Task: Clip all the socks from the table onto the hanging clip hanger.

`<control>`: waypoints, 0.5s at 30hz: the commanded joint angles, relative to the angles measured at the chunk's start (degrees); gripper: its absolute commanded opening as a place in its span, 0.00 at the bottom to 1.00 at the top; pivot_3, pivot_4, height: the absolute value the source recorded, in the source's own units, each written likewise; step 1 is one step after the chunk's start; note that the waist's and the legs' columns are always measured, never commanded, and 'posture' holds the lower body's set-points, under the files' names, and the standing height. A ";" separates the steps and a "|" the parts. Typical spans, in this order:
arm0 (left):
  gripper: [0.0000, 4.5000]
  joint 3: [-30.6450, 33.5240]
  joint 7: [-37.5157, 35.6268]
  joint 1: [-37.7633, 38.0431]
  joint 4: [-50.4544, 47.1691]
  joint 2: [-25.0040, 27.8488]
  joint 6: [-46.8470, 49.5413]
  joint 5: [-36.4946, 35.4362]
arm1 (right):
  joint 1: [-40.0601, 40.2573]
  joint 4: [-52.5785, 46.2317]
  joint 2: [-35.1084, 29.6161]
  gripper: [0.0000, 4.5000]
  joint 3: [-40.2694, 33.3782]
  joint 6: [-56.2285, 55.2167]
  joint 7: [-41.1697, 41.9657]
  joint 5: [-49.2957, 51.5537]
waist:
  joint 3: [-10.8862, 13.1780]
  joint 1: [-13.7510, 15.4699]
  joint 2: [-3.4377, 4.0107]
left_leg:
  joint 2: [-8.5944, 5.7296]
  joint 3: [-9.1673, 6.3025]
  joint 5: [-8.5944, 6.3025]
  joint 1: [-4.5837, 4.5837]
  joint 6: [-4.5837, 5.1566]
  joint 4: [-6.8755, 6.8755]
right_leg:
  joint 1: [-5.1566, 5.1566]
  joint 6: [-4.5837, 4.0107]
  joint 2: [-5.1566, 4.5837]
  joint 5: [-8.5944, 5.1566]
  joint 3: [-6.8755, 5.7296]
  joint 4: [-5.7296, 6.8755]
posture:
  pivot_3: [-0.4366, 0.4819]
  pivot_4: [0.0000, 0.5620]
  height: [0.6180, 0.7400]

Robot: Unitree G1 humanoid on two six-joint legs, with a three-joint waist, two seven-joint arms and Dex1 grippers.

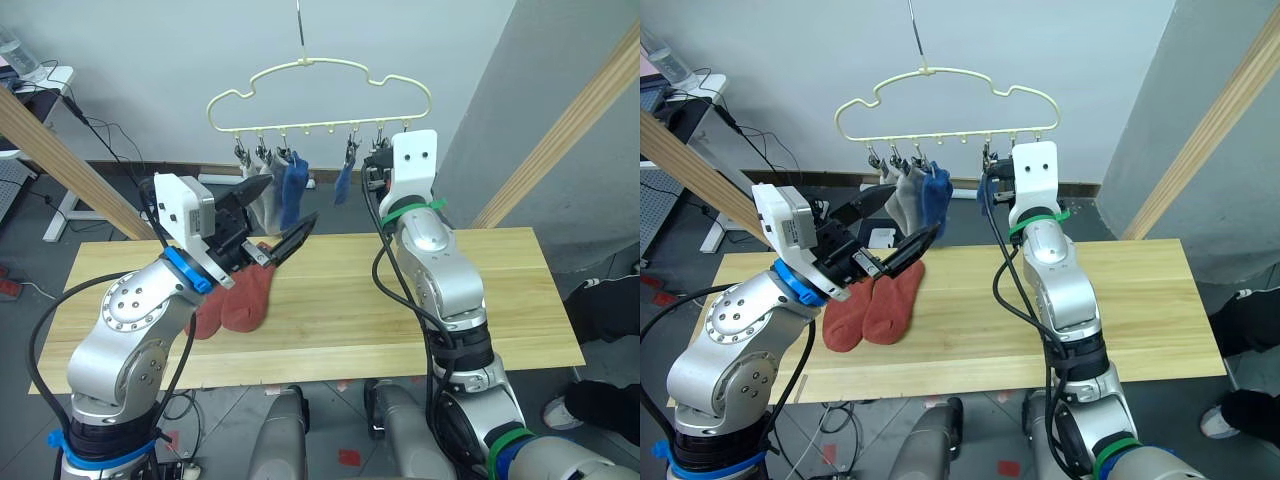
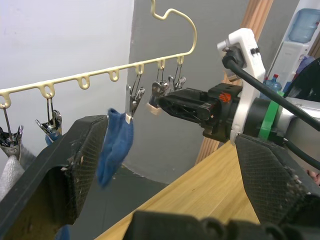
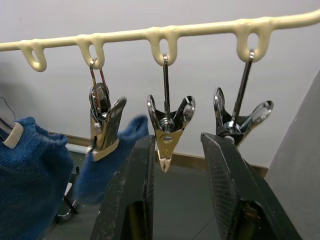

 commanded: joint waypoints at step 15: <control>1.00 -0.66 0.03 -0.66 -0.22 -0.43 -2.31 1.21 | -3.70 1.79 2.18 0.33 -1.11 -3.93 -0.92 -0.47 | 0.00 0.00 0.00 | 0.01 0.00 0.00 0.00 0.00 0.00 | 0.00 -0.10 0.00 0.06 0.00 0.01 | 0.51 0.56 1.00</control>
